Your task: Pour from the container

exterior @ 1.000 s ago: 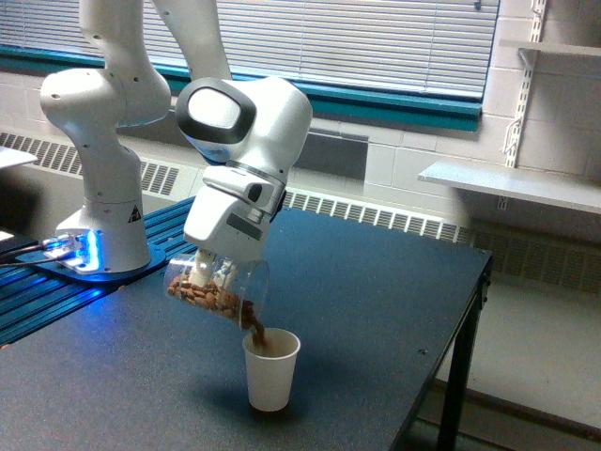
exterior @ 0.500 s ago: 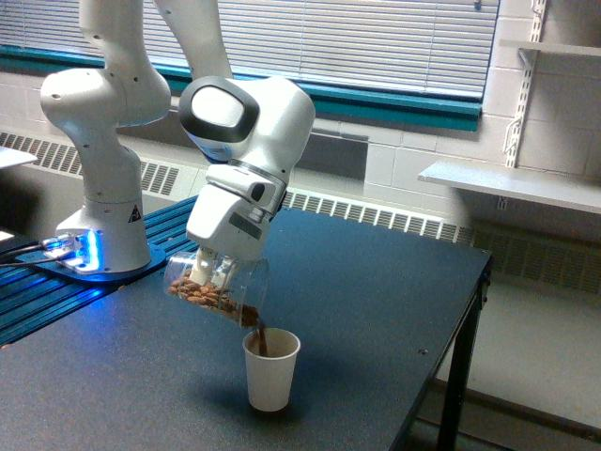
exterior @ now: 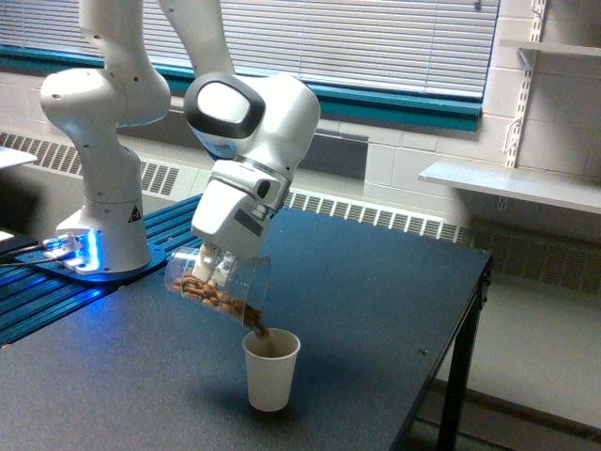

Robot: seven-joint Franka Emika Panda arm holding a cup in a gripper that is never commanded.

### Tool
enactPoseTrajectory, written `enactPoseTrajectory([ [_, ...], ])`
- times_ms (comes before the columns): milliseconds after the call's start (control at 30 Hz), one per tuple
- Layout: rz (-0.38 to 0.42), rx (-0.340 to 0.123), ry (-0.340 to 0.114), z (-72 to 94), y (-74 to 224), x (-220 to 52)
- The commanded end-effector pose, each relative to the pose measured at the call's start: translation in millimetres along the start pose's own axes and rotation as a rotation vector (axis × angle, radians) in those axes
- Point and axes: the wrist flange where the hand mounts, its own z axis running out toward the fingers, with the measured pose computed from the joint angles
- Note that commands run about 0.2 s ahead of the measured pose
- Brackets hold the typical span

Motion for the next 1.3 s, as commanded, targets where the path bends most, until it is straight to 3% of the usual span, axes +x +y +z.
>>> enactPoseTrajectory([
  [33,-0.036,-0.014,0.018,-9.6,2,6],
  [1300,-0.111,-0.062,0.012,-20.0,3,7],
])
